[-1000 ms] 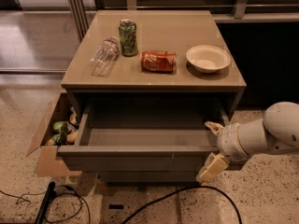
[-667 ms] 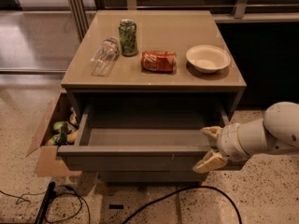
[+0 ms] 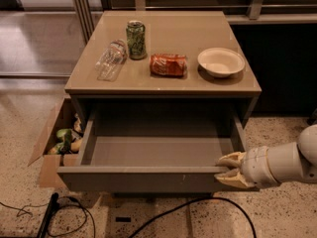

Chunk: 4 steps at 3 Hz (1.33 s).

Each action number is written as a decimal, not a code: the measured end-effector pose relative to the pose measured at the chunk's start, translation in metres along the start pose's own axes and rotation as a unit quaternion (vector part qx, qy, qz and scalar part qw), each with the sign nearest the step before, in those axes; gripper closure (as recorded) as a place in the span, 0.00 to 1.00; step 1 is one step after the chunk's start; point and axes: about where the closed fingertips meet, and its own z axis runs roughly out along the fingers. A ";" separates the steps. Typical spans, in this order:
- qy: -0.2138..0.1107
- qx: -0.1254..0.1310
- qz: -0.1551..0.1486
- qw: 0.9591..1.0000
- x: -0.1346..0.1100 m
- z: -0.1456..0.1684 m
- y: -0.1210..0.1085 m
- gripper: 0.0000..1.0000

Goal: Open top drawer

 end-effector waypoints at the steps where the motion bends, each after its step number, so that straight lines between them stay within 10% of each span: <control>1: 0.000 0.000 0.000 1.000 -0.002 -0.002 0.000 0.78; 4: 0.000 0.000 0.000 1.000 -0.002 -0.002 0.000 0.08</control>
Offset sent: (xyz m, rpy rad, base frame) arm 0.0000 -0.0001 0.0026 0.0000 0.0000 0.0000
